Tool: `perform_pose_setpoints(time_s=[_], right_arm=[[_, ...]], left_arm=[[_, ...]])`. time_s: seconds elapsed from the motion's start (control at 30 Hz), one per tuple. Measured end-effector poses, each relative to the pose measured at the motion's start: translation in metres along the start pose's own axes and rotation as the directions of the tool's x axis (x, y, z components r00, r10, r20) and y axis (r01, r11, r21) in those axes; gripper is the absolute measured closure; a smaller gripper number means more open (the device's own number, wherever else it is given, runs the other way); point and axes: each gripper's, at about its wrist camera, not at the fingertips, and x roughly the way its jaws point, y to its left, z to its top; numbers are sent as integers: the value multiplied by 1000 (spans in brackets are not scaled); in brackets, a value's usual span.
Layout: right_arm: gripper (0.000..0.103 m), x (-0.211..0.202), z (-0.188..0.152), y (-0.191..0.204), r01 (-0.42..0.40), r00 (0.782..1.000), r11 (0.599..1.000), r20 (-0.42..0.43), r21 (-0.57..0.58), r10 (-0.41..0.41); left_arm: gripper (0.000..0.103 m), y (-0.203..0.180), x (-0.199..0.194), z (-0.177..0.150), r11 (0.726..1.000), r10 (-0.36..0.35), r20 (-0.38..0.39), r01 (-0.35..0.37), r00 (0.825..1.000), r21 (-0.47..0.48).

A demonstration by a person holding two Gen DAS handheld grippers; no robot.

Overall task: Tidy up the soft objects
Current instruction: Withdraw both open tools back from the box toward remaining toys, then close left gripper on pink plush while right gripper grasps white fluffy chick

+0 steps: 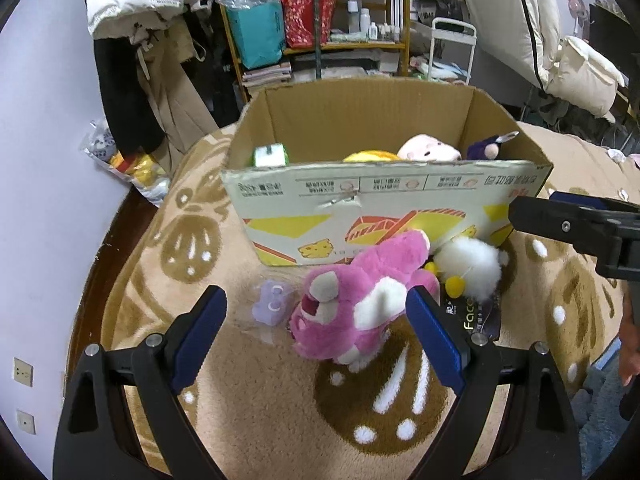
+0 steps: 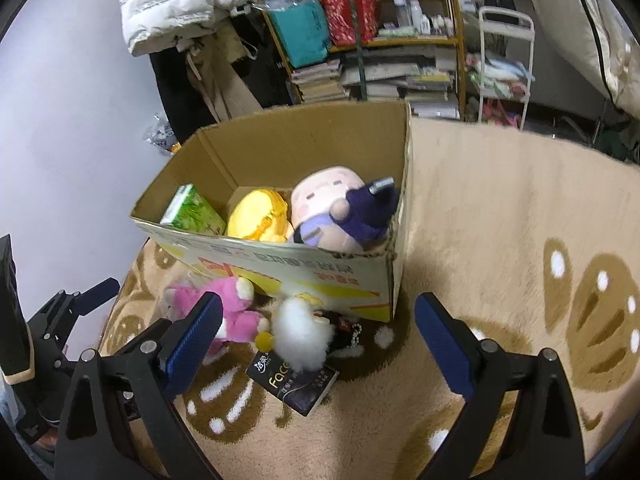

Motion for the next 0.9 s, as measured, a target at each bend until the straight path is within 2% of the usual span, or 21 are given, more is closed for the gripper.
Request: perform_pose_setpoints(time_s=[0.37, 0.67, 0.9], right_arm=[[2, 26, -2, -4, 16, 998, 1000, -62, 4, -16], [2, 48, -4, -3, 34, 993, 999, -116, -5, -34], [2, 63, -9, -6, 45, 985, 999, -164, -8, -46]], left_arm=[[13, 5, 28, 1, 998, -51, -55, 49, 997, -33], [13, 1, 47, -2, 998, -57, -93, 57, 994, -10], [13, 0, 55, -6, 995, -99, -106, 98, 989, -21]])
